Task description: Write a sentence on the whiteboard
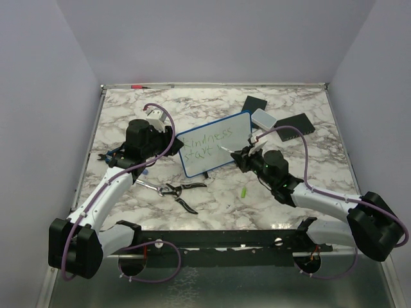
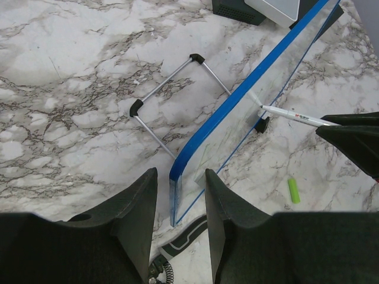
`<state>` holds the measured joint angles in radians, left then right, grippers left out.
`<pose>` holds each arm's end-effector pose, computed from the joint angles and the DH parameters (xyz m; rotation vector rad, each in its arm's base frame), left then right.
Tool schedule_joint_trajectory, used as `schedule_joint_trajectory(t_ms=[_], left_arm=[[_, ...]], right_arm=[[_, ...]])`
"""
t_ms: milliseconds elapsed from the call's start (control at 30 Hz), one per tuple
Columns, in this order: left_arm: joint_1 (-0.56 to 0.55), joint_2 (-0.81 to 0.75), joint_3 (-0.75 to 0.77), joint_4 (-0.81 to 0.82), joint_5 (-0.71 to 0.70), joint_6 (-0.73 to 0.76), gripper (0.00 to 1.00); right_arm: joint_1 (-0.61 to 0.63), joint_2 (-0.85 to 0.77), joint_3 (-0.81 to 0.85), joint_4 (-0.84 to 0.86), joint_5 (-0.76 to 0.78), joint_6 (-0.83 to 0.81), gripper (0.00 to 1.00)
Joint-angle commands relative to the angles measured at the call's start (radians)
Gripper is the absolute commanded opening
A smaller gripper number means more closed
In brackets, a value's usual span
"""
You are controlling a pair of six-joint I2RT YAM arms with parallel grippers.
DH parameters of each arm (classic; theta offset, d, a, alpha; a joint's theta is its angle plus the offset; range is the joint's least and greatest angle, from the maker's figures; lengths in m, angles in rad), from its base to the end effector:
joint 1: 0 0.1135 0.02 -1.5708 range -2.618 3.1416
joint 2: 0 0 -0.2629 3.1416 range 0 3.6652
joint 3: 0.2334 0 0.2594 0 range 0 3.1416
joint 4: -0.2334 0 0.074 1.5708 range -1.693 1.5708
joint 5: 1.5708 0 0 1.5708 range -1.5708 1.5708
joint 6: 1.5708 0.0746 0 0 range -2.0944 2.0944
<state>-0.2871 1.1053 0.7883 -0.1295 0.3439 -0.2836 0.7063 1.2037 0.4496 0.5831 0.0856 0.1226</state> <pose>0.2716 -0.1064 0.2645 0.2278 2.0487 -0.7048 0.2300 0.1878 0.2046 -0.4481 1.7135 0.5308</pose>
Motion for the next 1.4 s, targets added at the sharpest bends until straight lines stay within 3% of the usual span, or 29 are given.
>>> schedule_joint_trajectory(t_ms=[0, 1367], left_arm=[[0.009, -0.016, -0.017, 0.011, 0.017, 0.004, 0.38], [0.009, -0.016, -0.018, 0.01, 0.021, 0.004, 0.38]], right_arm=[[0.001, -0.012, 0.026, 0.037, 0.04, -0.004, 0.01], [0.0, -0.007, -0.026, -0.022, 0.08, 0.038, 0.01]])
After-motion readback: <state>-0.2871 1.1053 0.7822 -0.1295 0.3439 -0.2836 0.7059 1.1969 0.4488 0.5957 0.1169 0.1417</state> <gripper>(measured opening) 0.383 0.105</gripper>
